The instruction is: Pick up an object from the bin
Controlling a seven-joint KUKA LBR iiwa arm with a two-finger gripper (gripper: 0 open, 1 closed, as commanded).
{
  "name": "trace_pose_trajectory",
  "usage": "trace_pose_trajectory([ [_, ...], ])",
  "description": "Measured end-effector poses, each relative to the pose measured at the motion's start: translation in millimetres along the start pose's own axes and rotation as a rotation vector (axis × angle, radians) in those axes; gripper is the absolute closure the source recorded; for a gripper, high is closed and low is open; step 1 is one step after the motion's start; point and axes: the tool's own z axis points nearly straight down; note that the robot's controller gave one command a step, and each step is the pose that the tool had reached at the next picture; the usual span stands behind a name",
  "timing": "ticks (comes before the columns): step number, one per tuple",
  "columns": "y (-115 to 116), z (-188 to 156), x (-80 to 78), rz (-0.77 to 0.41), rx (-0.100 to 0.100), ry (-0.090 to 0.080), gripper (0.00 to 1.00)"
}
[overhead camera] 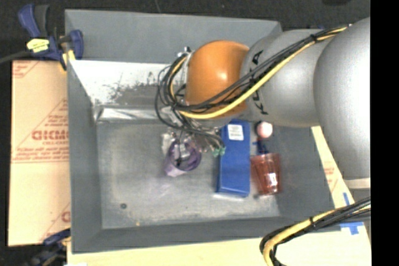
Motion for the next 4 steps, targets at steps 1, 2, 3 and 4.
trace_pose_trajectory([
  [1,-0.6,-10.4,-1.1,0.003,0.001,-0.005,1.0],
  [2,-1.0,-27.8,-0.3,0.006,0.0,-0.001,1.0],
  [3,-1.6,-48.0,-1.0,0.008,0.001,-0.003,1.0],
  [4,-2.0,-83.0,-1.0,0.011,0.001,-0.001,1.0],
])
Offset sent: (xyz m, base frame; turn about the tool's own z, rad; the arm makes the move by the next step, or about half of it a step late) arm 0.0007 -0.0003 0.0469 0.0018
